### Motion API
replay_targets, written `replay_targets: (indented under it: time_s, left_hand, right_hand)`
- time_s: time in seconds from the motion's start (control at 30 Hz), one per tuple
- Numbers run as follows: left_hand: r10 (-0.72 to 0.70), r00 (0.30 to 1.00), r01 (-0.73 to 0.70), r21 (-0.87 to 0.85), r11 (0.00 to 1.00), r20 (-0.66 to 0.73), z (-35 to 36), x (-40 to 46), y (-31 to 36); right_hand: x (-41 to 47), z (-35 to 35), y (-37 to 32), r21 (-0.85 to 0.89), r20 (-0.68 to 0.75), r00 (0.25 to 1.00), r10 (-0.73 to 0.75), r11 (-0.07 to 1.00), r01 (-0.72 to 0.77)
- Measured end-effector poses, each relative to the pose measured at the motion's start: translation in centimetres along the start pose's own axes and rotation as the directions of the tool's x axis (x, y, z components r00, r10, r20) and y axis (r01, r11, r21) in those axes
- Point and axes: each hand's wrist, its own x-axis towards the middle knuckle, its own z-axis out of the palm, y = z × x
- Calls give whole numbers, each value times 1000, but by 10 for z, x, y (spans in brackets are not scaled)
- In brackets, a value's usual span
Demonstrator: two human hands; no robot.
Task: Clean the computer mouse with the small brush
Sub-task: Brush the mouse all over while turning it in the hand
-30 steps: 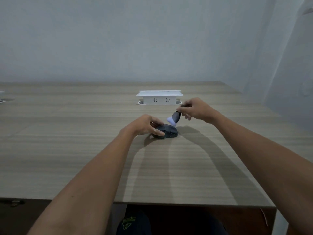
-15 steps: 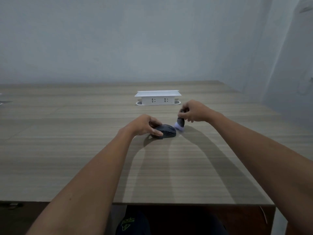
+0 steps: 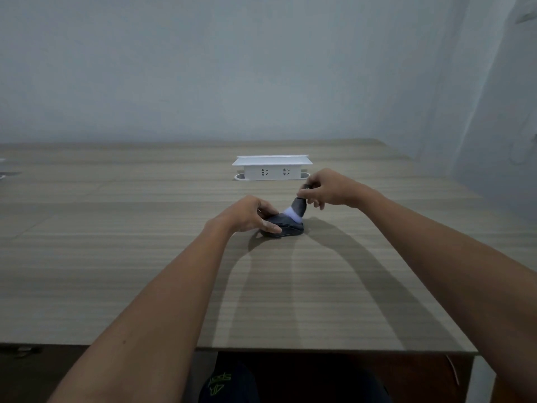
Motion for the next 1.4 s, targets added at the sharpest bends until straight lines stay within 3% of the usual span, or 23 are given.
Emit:
replay_targets:
  time_s: [0.1,0.27,0.4,0.57,0.7,0.83,1.0,1.13,1.27,1.4]
  left_hand:
    - [1,1000,-1,2,1000,-13,0,-1,1]
    - [22,1000,-21,31,999,-22,1,-3,4]
    - [23,999,-22,36,999,-31,2,-2,6]
    - [23,999,-21,39,999,-41,3,-3,7]
    - [14,999,-12,39,999,-52,5,-4,10]
    - [2,998,-1,22,1000,-61,5,-5,10]
    - [-1,997,3,34,999,-73,7,-6,13]
    - [-15,997,17,28,999,-80,7,-5,12]
    - [-9,996,11,14,1000,-89,8,-7,14]
    - [-14,996,15,7,1000,-92,9,-7,14]
  right_hand:
    - [0,-4,3,-157,23,997,68,986,-64]
    - [-3,0,0,115,-18,999,30,993,-28]
    - [-4,-1,3,-110,-22,996,89,990,-91]
    - [-8,0,1,126,-35,999,38,991,-33]
    - [-11,-3,5,-92,-23,994,105,990,-107]
    - [-16,-3,2,117,-45,998,33,993,-27]
    - [-17,-2,3,-93,-35,993,109,989,-112]
    - [-17,0,-1,62,-57,998,40,997,-36]
    - [-19,-1,0,-78,-11,995,100,992,-100]
    - [-19,-1,1,98,-49,995,88,992,-83]
